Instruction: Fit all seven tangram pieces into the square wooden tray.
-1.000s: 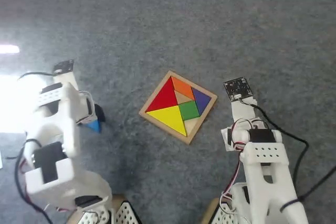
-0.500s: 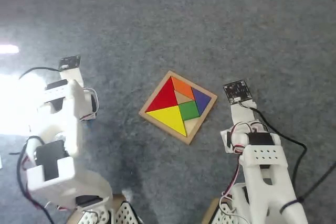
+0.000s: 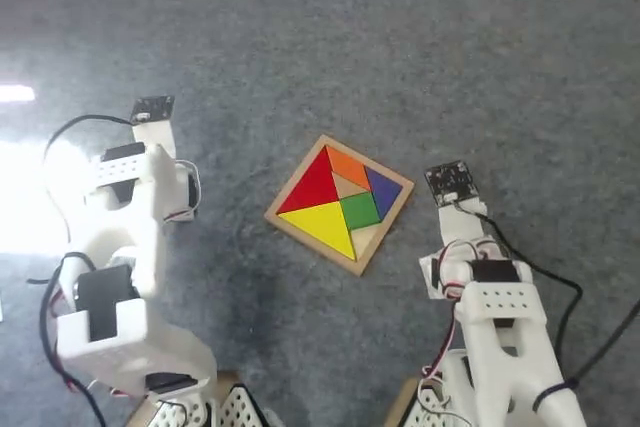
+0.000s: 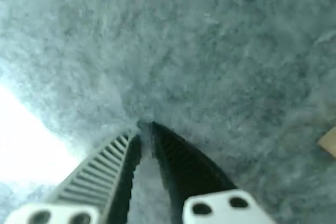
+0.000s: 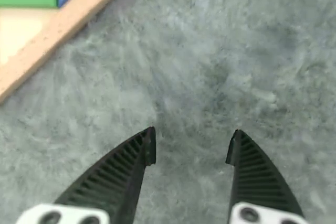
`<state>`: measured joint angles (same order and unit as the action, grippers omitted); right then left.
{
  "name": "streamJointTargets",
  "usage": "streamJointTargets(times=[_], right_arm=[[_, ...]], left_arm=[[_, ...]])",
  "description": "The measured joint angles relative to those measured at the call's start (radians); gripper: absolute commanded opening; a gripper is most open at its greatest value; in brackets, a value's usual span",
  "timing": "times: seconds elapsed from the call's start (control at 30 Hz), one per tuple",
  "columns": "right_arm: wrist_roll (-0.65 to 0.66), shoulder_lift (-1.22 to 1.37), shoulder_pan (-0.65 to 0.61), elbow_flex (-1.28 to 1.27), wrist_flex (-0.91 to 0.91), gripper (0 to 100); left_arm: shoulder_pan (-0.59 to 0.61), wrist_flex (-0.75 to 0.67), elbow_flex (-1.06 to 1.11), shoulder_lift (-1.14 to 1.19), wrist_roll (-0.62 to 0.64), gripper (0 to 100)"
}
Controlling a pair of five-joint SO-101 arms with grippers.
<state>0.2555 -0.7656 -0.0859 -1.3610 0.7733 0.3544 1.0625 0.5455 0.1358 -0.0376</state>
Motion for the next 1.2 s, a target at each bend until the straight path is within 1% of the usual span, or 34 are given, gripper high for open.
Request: streamJointTargets(times=[0.13,0.17,0.2,0.23,0.37,0.43,0.5,0.6,0.7,0.8,0.87,0.9,0.97,1.1,1.2], right_arm=[[0.0,0.0,-0.002,-0.029,-0.038,23.1],[0.0,0.0,-0.002,-0.032,-0.038,23.1],[0.0,0.0,-0.002,-0.034,-0.038,23.1],[0.0,0.0,-0.002,-0.034,-0.038,23.1],[0.0,-0.006,-0.002,-0.049,-0.048,23.1],[0.0,-0.006,-0.002,-0.049,-0.048,23.1],[0.0,-0.006,-0.002,-0.049,-0.048,23.1],[0.0,-0.006,-0.002,-0.049,-0.048,23.1],[0.0,-0.006,-0.002,-0.049,-0.048,23.1],[0.0,-0.006,-0.002,-0.049,-0.048,23.1],[0.0,-0.006,-0.002,-0.049,-0.048,23.1],[0.0,-0.006,-0.002,-0.049,-0.048,23.1],[0.0,-0.006,-0.002,-0.049,-0.048,23.1],[0.0,-0.006,-0.002,-0.049,-0.048,23.1],[0.0,-0.006,-0.002,-0.049,-0.048,23.1]], left_arm=[[-0.008,0.008,0.014,0.003,0.0,6],[-0.009,0.006,0.025,0.003,0.0,5],[-0.011,0.006,0.028,0.003,0.0,1],[-0.011,0.006,0.029,0.003,-0.008,0],[0.002,0.012,0.04,-0.055,-0.086,1],[0.028,-0.009,0.094,-0.175,-0.083,1],[0.032,-0.06,0.198,-0.348,-0.083,1],[0.014,-0.166,0.433,-0.684,-0.083,1],[-0.043,-0.265,0.724,-1.083,-0.087,1],[-0.087,-0.267,0.976,-1.487,-0.109,1],[-0.109,-0.216,1.086,-1.735,-0.114,1],[-0.118,-0.193,1.112,-1.824,-0.117,1],[-0.124,-0.192,1.123,-1.915,-0.118,1],[-0.127,-0.269,1.154,-1.818,-0.118,1],[-0.127,-0.272,1.155,-1.797,-0.118,1]])
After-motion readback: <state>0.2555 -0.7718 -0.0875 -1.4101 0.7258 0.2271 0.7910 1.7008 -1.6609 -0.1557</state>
